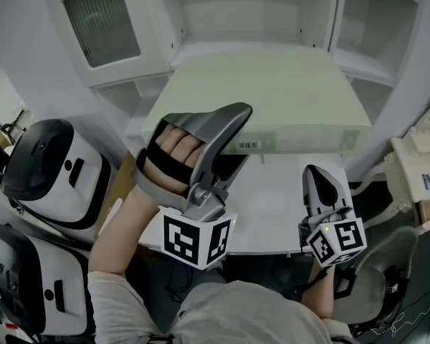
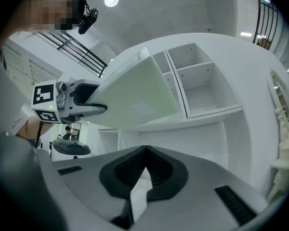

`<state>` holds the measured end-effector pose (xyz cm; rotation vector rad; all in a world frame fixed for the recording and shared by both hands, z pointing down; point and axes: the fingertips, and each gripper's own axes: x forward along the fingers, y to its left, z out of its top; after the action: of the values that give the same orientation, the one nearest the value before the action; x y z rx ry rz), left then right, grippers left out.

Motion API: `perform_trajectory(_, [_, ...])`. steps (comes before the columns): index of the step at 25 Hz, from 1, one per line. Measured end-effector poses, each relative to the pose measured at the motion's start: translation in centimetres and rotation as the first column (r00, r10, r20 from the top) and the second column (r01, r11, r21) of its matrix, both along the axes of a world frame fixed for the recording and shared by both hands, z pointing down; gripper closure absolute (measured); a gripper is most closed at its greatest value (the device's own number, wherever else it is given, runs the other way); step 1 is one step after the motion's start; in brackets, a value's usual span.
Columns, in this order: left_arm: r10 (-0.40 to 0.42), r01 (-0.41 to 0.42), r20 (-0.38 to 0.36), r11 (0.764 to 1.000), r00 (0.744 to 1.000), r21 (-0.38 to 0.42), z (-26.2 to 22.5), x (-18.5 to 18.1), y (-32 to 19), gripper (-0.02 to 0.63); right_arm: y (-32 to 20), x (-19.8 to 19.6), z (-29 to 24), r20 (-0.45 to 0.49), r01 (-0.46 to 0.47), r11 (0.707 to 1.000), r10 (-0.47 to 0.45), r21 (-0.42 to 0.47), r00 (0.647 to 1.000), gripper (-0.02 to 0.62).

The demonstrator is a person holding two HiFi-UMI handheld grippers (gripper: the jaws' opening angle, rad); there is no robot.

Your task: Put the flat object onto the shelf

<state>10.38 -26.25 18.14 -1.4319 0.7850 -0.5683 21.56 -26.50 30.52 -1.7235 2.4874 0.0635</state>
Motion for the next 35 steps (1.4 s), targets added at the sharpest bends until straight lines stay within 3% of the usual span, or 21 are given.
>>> perform_trajectory(11, [-0.023, 0.020, 0.039, 0.996, 0.999, 0.084, -1.8, -0.5, -3.9, 0.310, -0.7, 0.0, -0.5, -0.015, -0.043, 0.999, 0.043, 0.002, 0.999, 0.588])
perform_trajectory(35, [-0.035, 0.031, 0.126, 0.999, 0.991, 0.028, 0.6, 0.0, -15.9, 0.308, -4.1, -0.1, 0.9, -0.023, -0.199, 0.979, 0.198, -0.041, 0.980, 0.588])
